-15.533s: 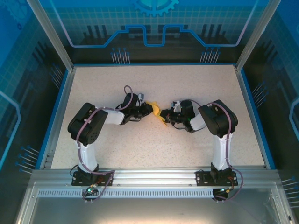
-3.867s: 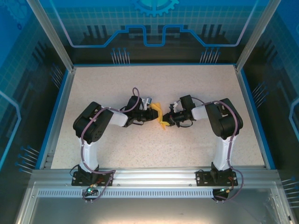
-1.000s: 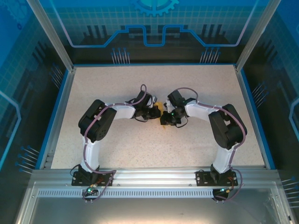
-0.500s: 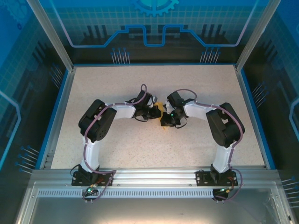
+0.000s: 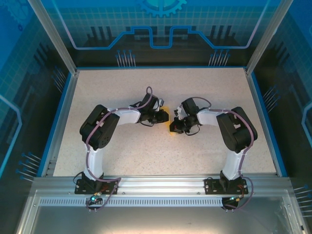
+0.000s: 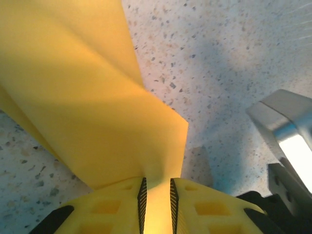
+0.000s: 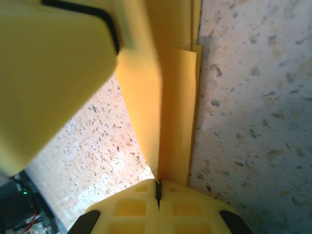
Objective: Fold a paper plane with a square sheet of paper (pick it up from the middle)
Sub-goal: Fold the wing for the fifth time at the center of the table.
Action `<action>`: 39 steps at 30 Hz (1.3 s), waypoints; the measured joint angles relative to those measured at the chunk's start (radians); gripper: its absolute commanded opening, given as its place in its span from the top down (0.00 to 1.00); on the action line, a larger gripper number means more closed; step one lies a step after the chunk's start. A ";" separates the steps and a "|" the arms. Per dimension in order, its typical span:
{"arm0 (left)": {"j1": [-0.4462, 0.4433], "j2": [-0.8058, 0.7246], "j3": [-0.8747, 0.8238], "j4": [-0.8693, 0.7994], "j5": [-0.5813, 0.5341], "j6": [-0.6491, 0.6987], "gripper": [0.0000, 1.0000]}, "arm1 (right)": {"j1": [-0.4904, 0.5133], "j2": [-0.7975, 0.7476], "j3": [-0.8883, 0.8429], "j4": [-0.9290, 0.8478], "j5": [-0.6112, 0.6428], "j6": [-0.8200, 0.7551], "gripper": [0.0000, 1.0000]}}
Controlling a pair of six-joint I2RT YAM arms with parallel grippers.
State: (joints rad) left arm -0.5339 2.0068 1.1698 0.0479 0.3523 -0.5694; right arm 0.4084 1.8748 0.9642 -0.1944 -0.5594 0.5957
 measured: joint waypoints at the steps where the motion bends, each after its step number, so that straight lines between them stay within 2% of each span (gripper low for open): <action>1: 0.000 -0.008 -0.011 0.012 0.004 0.000 0.75 | -0.008 0.000 -0.009 0.018 -0.022 0.010 1.00; 13: 0.000 -0.018 -0.100 0.153 0.057 -0.008 0.79 | -0.056 0.011 -0.061 0.182 -0.205 0.124 1.00; 39: 0.000 0.010 -0.108 0.173 0.073 -0.007 0.82 | -0.077 0.067 -0.062 0.219 -0.228 0.164 1.00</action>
State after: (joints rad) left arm -0.5339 2.0171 1.0618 0.2211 0.4252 -0.5766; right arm 0.3313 1.9415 0.9020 0.0250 -0.7872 0.7597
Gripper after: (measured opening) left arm 0.179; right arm 0.047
